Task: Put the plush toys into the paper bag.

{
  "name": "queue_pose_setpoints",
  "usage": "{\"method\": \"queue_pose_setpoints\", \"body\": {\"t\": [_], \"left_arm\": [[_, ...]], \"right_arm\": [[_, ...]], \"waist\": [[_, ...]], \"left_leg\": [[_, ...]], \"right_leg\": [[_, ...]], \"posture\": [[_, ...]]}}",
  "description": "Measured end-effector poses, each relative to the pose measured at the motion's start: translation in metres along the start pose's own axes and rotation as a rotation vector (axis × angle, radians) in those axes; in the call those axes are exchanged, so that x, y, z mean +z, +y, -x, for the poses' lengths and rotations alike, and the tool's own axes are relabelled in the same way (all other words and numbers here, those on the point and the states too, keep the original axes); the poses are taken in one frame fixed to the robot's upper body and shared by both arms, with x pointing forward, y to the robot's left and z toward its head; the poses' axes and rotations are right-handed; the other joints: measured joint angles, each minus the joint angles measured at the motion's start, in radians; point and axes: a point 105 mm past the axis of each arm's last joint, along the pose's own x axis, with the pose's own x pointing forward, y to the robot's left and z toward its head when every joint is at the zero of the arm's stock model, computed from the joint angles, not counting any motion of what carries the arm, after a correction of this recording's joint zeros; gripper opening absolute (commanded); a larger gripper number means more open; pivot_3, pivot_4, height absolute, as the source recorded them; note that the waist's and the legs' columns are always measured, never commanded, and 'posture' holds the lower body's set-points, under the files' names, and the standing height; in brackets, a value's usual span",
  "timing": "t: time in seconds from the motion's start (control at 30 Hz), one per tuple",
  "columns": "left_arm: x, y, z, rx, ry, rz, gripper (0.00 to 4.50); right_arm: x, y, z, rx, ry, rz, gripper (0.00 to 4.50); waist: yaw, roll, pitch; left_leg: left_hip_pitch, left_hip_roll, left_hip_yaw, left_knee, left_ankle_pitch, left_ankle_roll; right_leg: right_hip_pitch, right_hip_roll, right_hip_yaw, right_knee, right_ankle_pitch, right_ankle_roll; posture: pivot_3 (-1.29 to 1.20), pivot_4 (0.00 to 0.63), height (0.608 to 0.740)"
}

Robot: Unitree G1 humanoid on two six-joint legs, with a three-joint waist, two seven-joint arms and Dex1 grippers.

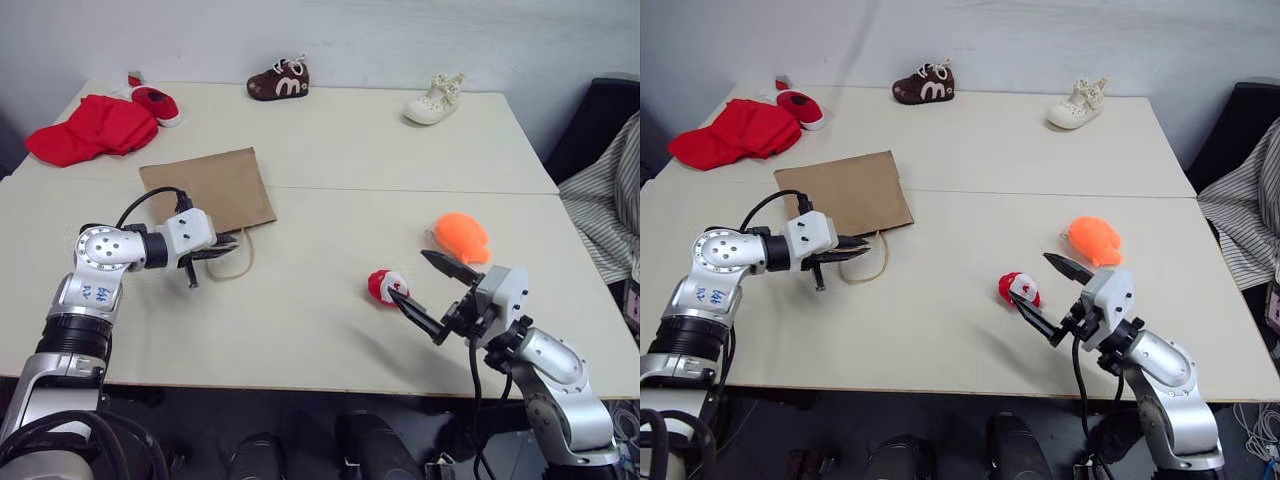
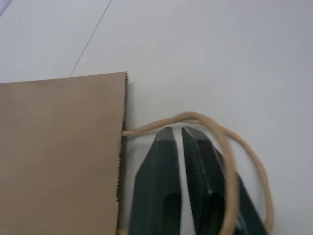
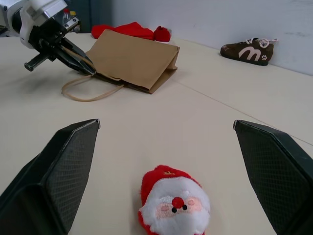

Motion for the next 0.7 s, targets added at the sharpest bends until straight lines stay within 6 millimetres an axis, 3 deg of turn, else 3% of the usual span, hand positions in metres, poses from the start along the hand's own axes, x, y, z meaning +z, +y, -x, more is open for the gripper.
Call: {"method": "queue_pose_setpoints", "body": {"t": [0.03,0.17,0.33,0.5,0.7], "left_arm": [[0.009,-0.005,-0.001,-0.039,-0.029,0.012,0.02],[0.057,-0.015,0.000,-0.131,-0.191,0.059,0.00],[0.104,-0.022,0.003,-0.166,-0.390,0.172,0.00],[0.122,-0.023,0.010,-0.174,-0.454,0.257,0.00],[0.137,-0.025,0.010,-0.177,-0.516,0.354,0.00]], "right_arm": [[-0.001,0.001,0.000,0.015,0.008,0.003,4.50],[0.002,0.007,-0.008,0.080,0.009,0.004,3.59],[0.007,0.024,-0.039,0.218,0.003,0.033,1.73],[0.001,0.035,-0.070,0.286,0.010,0.048,0.04],[-0.012,0.066,-0.123,0.394,0.038,0.036,0.04]], "waist": [[0.001,0.000,0.000],[0.001,0.000,0.000],[-0.003,0.000,0.000],[-0.002,0.001,0.000],[-0.005,0.001,0.000]], "left_leg": [[0.000,0.000,0.000,0.001,0.000,0.000],[0.000,0.000,-0.001,0.002,-0.001,0.000],[0.000,0.001,-0.002,0.004,-0.001,-0.001],[0.000,0.001,-0.002,0.004,-0.001,-0.001],[0.000,0.001,-0.002,0.004,-0.001,-0.001]], "right_leg": [[0.000,0.000,0.000,0.000,0.000,0.000],[0.000,0.000,0.000,0.002,0.000,0.000],[0.000,0.001,0.002,0.004,0.000,0.000],[0.000,0.001,0.002,0.004,0.000,0.000],[0.000,0.001,0.001,0.004,0.000,0.000]], "posture": [[0.00,0.150,0.740],[0.00,0.150,0.740],[0.00,0.150,0.740],[0.00,0.150,0.740],[0.00,0.150,0.740]]}}
